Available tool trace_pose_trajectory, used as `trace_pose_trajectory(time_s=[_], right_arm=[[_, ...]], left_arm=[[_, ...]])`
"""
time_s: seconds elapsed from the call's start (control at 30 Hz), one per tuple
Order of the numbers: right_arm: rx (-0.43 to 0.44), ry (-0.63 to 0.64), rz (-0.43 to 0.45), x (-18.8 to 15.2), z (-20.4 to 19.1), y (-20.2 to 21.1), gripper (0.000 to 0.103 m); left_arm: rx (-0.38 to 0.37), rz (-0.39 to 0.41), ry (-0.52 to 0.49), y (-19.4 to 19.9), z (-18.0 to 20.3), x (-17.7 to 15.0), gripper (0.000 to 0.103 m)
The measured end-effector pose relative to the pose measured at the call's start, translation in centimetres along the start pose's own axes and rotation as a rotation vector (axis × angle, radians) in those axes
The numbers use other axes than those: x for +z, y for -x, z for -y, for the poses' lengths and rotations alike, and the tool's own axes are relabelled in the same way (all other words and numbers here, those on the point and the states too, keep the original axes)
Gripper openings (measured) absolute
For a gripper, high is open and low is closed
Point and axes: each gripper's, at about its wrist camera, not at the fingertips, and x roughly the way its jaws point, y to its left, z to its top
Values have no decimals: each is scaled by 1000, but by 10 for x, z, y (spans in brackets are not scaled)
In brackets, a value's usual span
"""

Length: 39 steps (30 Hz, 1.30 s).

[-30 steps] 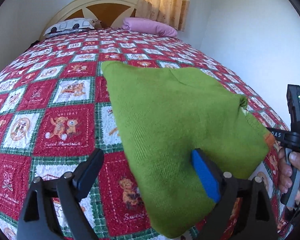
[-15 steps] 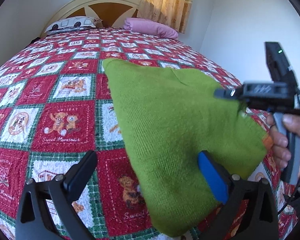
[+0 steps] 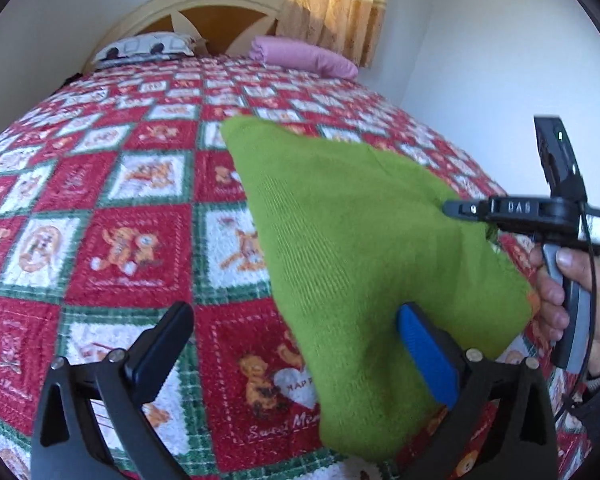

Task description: Fold small clothes

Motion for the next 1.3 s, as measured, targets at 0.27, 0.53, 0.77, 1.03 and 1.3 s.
trace_pose_trajectory(time_s=[0.27,0.53,0.77,1.03,1.3], right_arm=[[154,211,87,-1,-63,36,47],[149,188,-57,-26,-40,-21,37],[127,225,-20,-34,-44,-20,36],[191,182,55,-24,-30,11,53],[165,89,66,-3,8,8,57]], left_arm=[[63,53,-9,-14,5,42,103],[54,-74,-8,-53,5,30,103],[41,-62,14,-43,4,18,103],[17,-55,71,-37,-4,11,103],[25,-53,67,-38,-4,10,103]])
